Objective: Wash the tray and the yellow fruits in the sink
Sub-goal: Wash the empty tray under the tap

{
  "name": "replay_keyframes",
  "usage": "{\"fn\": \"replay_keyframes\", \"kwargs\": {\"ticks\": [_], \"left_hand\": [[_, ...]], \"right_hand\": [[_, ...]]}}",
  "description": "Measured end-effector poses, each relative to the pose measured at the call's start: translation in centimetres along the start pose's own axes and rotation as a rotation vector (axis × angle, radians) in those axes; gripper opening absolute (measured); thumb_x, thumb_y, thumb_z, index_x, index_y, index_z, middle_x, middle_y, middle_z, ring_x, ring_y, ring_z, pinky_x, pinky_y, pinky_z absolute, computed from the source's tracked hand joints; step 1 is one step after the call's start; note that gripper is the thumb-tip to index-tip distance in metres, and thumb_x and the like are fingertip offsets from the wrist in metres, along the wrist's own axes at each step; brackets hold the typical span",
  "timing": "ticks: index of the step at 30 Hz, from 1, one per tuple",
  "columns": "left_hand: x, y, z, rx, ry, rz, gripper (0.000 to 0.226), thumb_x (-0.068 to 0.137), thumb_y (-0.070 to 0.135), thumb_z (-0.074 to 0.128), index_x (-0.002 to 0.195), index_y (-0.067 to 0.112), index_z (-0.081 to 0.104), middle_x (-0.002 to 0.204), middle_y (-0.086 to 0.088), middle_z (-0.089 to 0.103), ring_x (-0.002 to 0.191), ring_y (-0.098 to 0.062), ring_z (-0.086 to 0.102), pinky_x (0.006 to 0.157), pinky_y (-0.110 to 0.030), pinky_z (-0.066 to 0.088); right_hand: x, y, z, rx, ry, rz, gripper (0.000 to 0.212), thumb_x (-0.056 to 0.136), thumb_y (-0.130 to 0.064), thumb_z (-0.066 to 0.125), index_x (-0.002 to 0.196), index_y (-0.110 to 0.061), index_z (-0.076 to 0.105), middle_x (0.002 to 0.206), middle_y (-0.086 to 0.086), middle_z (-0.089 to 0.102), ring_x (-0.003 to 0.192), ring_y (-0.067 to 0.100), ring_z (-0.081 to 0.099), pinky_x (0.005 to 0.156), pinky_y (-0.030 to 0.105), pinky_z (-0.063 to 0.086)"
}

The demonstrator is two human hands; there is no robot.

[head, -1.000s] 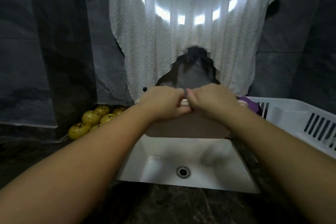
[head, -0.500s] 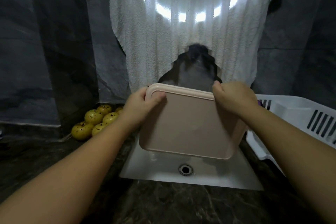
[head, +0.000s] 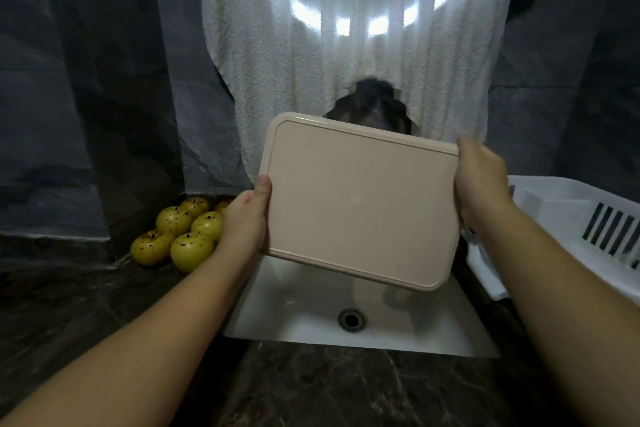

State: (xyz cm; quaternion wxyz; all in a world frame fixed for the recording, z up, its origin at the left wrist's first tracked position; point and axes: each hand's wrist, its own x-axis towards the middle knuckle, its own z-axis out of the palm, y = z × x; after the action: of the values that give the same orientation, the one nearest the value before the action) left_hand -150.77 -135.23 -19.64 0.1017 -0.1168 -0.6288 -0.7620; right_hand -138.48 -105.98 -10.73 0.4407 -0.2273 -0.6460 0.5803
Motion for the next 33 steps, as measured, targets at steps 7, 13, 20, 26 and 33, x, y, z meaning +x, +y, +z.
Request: {"fn": "replay_keyframes", "kwargs": {"ticks": [7, 13, 20, 26, 33], "left_hand": [[-0.8, -0.3, 0.3, -0.019, 0.108, -0.027, 0.085, 0.062, 0.086, 0.058, 0.096, 0.009, 0.070, 0.104, -0.017, 0.077, 0.104, -0.039, 0.072, 0.095, -0.060, 0.056], [-1.1, -0.3, 0.3, -0.110, 0.145, -0.052, 0.089, 0.064, 0.080, 0.070, 0.097, -0.002, 0.068, 0.094, -0.016, 0.078, 0.084, -0.027, 0.071, 0.088, -0.054, 0.059], [-1.7, 0.8, 3.4, -0.629, 0.242, -0.169, 0.050, 0.100, 0.046, 0.064, 0.128, 0.003, 0.066, 0.117, -0.014, 0.076, 0.111, -0.035, 0.072, 0.098, -0.060, 0.056], [-3.6, 1.5, 6.2, -0.835, 0.100, -0.266, 0.060, 0.101, 0.065, 0.046, 0.139, 0.021, 0.063, 0.131, -0.007, 0.072, 0.120, -0.031, 0.069, 0.106, -0.053, 0.052], [-6.8, 0.8, 10.3, -0.787, -0.034, -0.366, 0.065, 0.092, 0.073, 0.053, 0.134, 0.025, 0.068, 0.122, -0.003, 0.076, 0.111, -0.026, 0.073, 0.099, -0.049, 0.058]], "right_hand": [[-3.7, 6.9, 1.8, 0.113, 0.009, 0.275, 0.071, 0.092, -0.074, 0.033, 0.114, -0.017, 0.069, 0.116, 0.006, 0.070, 0.103, 0.031, 0.065, 0.095, 0.043, 0.051], [-5.0, 9.3, 1.6, 0.236, 0.009, 0.294, 0.050, 0.096, -0.070, 0.037, 0.083, -0.031, 0.065, 0.089, -0.010, 0.072, 0.082, 0.015, 0.067, 0.063, 0.027, 0.046], [-4.6, 8.7, 2.7, 0.267, 0.074, 0.275, 0.053, 0.094, -0.074, 0.037, 0.084, -0.030, 0.065, 0.097, -0.008, 0.073, 0.087, 0.019, 0.066, 0.075, 0.032, 0.050], [-5.1, 9.2, 2.8, 0.298, 0.144, 0.307, 0.059, 0.098, -0.071, 0.032, 0.092, -0.026, 0.068, 0.101, -0.002, 0.070, 0.091, 0.024, 0.066, 0.084, 0.032, 0.051], [-6.9, 7.2, 5.7, 0.343, 0.117, 0.245, 0.057, 0.100, -0.067, 0.032, 0.076, -0.027, 0.065, 0.078, -0.013, 0.070, 0.089, 0.024, 0.069, 0.083, 0.033, 0.055]]}}
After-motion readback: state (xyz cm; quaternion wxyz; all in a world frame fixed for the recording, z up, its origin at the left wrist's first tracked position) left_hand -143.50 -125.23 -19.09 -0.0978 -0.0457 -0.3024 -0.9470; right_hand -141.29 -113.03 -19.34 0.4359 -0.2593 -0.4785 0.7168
